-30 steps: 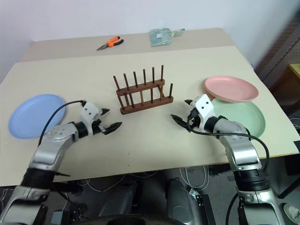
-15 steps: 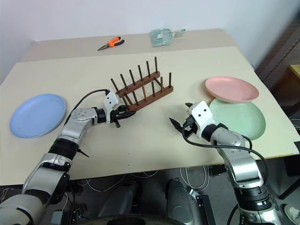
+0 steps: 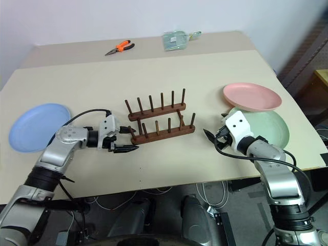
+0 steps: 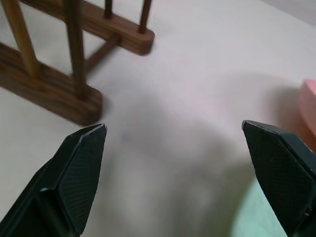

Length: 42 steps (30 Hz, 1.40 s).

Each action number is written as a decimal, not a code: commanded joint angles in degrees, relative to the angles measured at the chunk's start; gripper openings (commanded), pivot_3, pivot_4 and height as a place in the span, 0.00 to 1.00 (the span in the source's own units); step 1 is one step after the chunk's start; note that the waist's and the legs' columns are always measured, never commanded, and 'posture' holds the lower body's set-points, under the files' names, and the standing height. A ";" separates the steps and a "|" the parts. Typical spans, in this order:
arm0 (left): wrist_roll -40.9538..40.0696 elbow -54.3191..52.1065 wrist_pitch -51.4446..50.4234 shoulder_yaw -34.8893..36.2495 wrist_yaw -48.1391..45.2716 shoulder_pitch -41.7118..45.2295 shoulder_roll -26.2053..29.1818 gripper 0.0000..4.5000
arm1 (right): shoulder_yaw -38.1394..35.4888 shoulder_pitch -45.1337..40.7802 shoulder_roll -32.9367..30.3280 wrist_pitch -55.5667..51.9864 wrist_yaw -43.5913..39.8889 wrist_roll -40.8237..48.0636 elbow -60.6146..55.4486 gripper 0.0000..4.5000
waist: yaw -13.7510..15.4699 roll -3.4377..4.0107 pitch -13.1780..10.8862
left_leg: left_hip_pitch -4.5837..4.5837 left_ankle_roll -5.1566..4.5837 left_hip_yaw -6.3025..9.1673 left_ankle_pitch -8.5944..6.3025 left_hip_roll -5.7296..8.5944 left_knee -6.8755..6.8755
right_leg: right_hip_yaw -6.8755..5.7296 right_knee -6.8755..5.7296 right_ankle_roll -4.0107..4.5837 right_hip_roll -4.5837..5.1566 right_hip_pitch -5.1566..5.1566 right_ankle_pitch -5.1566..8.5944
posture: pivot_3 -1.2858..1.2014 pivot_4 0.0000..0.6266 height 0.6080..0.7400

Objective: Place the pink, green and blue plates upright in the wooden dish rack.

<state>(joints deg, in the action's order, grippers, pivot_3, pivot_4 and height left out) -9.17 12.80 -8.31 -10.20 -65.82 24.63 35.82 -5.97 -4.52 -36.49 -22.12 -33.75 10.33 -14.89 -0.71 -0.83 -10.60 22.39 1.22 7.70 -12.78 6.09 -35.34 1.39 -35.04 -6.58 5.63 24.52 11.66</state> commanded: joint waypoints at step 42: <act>-7.56 -23.16 -14.29 2.20 24.49 -14.84 -13.39 0.26 | 1.68 -10.88 -11.89 6.42 -1.29 -15.31 1.42 0.81 | 0.93 0.28 0.58 | 0.00 -0.05 -0.08 -0.14 -0.02 -0.22 | -0.04 -0.04 -0.11 0.04 -0.14 0.23 | 0.52 0.24 0.99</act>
<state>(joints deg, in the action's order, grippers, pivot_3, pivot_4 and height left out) -14.09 -6.64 -21.75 -7.85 -39.16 9.86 22.22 -2.04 -15.78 -47.16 -16.61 -34.87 -3.77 -11.60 0.22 -0.55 -10.02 22.41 1.17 7.62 -12.92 6.07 -35.57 1.35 -35.08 -6.73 5.67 24.38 11.93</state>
